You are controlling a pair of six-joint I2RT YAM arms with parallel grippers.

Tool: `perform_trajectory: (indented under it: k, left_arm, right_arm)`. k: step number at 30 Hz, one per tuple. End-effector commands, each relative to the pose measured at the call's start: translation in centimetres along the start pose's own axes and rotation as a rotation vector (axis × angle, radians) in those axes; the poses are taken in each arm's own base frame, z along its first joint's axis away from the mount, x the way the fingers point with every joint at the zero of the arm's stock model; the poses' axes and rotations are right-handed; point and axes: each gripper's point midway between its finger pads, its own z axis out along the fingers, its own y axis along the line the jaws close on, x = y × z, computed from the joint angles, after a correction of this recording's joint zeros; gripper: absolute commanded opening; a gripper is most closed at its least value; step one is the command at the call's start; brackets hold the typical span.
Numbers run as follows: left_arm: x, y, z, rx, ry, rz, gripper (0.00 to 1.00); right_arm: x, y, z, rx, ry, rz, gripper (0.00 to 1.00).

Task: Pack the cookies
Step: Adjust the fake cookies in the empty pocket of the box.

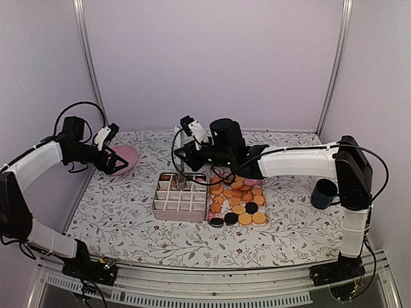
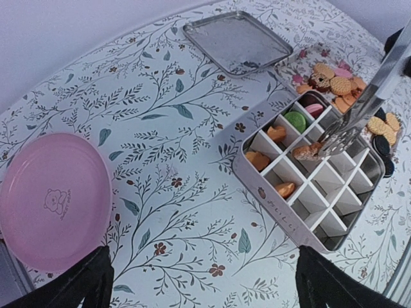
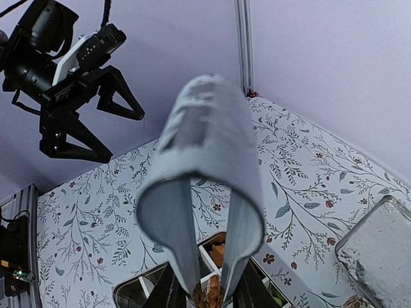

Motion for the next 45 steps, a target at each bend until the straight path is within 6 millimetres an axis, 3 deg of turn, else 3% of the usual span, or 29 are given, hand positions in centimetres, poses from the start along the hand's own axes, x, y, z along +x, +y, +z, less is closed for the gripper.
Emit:
perform_trajectory:
  k: [1,17,36,45]
  left_arm:
    - [-0.2,0.0,-0.2,-0.001,-0.020,0.015,0.99]
    - [0.2,-0.3,-0.2,0.002,-0.022,0.018,0.99]
    - [0.7,-0.4,0.0,0.007,-0.017,0.026,0.99]
    - [0.7,-0.4,0.1,0.008,-0.019,0.024,0.99]
  right_arm:
    - [-5.2,1.1,-2.1,-0.025,-0.091,0.013,0.05]
    - [-6.2,1.2,-1.8,-0.021,-0.061,0.026,0.03]
    - [-1.8,0.4,1.3,0.008,0.177,0.054,0.03]
    - [-1.3,0.3,2.0,0.012,0.193,0.050,0.05]
